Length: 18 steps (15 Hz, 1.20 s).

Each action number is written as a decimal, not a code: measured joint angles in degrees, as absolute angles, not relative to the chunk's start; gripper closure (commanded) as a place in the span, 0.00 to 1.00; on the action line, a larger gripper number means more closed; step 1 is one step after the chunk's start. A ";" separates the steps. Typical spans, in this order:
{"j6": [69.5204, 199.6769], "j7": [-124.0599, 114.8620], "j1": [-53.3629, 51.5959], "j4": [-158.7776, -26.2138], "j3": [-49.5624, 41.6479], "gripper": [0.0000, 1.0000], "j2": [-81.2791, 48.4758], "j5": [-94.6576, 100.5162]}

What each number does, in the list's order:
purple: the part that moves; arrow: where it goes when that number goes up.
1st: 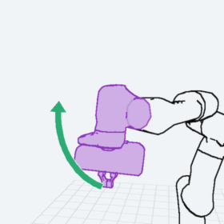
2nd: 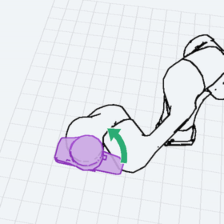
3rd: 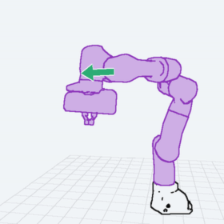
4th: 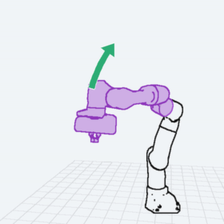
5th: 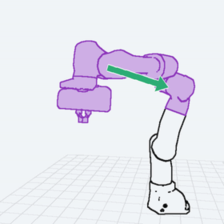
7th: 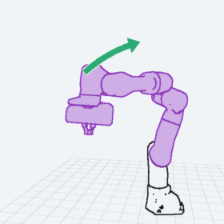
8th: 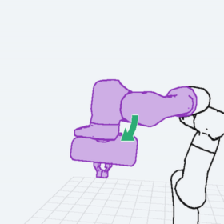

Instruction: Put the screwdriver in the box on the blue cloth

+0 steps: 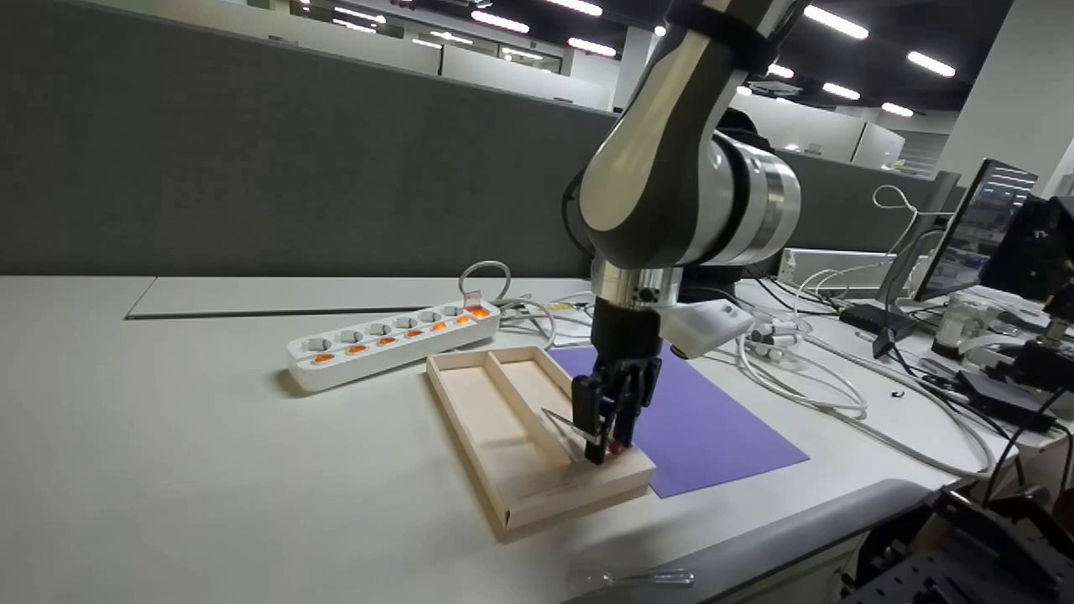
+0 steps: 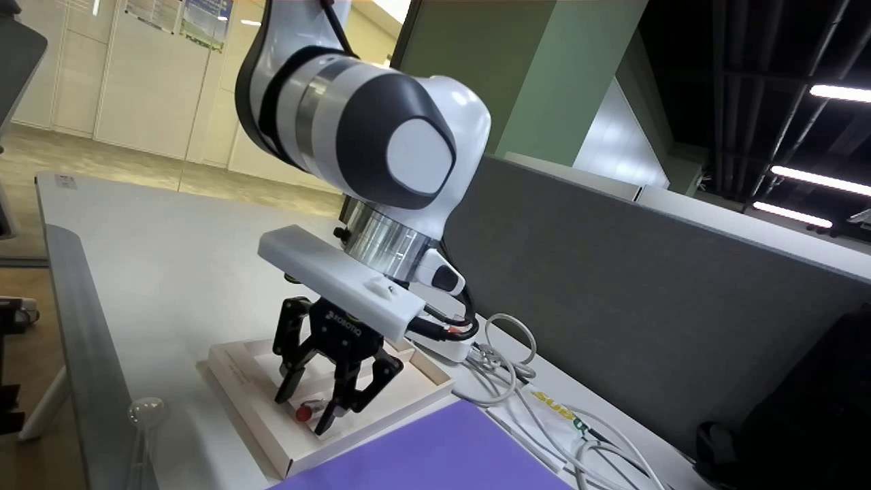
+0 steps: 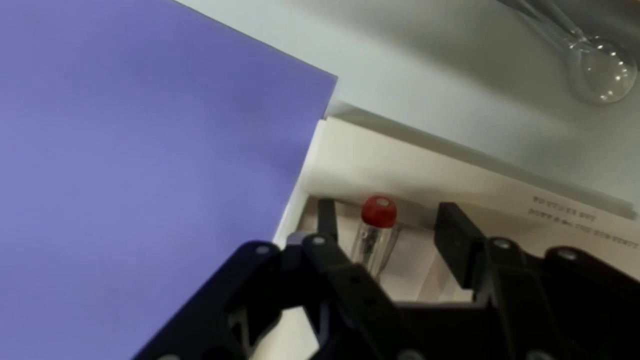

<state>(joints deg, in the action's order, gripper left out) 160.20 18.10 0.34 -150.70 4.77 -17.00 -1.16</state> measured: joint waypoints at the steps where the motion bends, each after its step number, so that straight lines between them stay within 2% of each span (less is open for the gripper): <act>1: 160.22 18.10 0.47 -150.56 4.87 0.81 -17.19 -1.16; 2: 160.22 18.10 0.56 -150.43 4.97 0.89 -17.25 -1.16; 4: 160.22 18.10 0.73 -150.17 5.25 0.99 -17.25 -1.16; 6: 160.26 18.10 0.84 -149.97 5.44 0.95 -17.24 -1.16; 12: 161.57 17.80 0.89 -150.19 4.46 0.95 -14.03 0.41; 18: 163.08 12.47 1.79 -152.71 -3.38 0.95 -4.70 8.63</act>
